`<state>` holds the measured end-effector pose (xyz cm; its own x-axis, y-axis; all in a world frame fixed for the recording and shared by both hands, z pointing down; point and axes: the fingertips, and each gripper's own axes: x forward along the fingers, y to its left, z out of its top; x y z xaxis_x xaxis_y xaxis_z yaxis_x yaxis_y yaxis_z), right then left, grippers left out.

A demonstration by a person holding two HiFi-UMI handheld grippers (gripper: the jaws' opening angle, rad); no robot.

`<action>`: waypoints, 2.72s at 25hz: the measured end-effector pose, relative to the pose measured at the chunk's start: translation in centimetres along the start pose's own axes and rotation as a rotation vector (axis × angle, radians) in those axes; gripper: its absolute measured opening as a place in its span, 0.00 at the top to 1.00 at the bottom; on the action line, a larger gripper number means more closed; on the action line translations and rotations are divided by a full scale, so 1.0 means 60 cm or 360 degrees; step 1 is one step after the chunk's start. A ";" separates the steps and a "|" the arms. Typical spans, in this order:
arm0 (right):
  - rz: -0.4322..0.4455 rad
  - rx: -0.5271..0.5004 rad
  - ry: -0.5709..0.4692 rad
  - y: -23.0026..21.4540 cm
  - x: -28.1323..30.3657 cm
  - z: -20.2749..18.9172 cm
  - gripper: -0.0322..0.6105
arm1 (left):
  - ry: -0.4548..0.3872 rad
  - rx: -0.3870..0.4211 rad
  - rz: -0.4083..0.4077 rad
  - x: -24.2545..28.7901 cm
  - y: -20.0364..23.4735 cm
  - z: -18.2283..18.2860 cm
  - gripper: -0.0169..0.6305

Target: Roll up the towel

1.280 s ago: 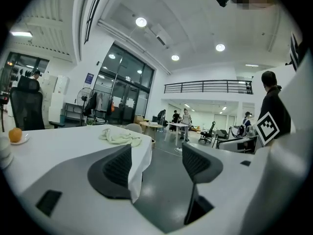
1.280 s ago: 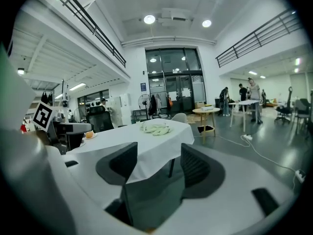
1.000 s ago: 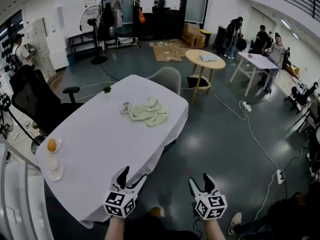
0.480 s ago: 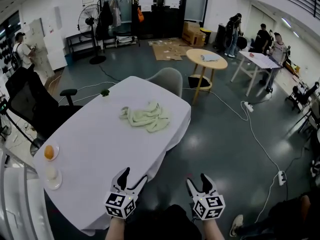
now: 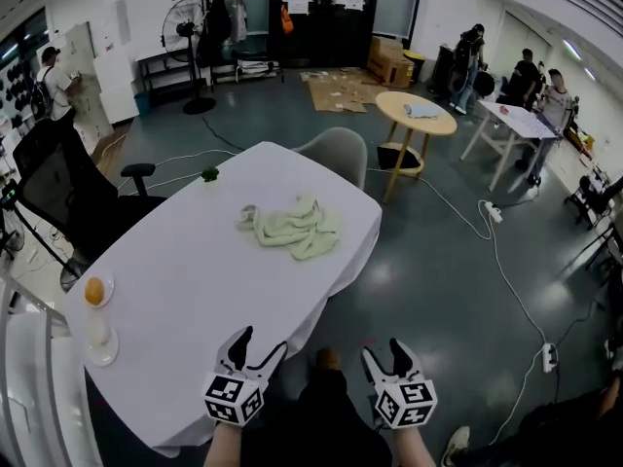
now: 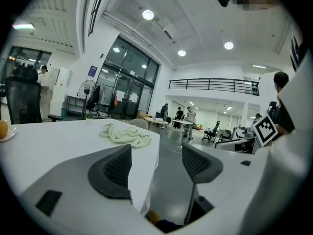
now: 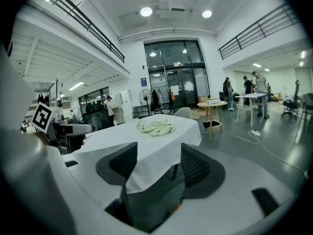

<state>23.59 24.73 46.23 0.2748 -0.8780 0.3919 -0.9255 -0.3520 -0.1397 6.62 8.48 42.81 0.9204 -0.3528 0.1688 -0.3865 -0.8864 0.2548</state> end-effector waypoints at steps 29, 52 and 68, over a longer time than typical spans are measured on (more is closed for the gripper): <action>0.0334 -0.0151 0.0018 -0.114 0.323 0.193 0.52 | -0.0084 0.0022 0.0297 0.269 0.120 0.127 0.45; 0.0698 -0.0753 0.0296 -0.087 0.562 0.145 0.56 | 0.0225 -0.0206 0.0663 0.408 0.309 0.048 0.46; 0.0723 -0.1148 0.0480 -0.048 0.640 0.081 0.71 | 0.0459 -0.0238 0.0749 0.516 0.432 0.021 0.62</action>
<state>38.10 -9.54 57.24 -0.1430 -0.7249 0.6739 -0.8947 0.3857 0.2251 25.15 -25.79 53.46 0.6015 -0.5844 0.5447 -0.7744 -0.5940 0.2179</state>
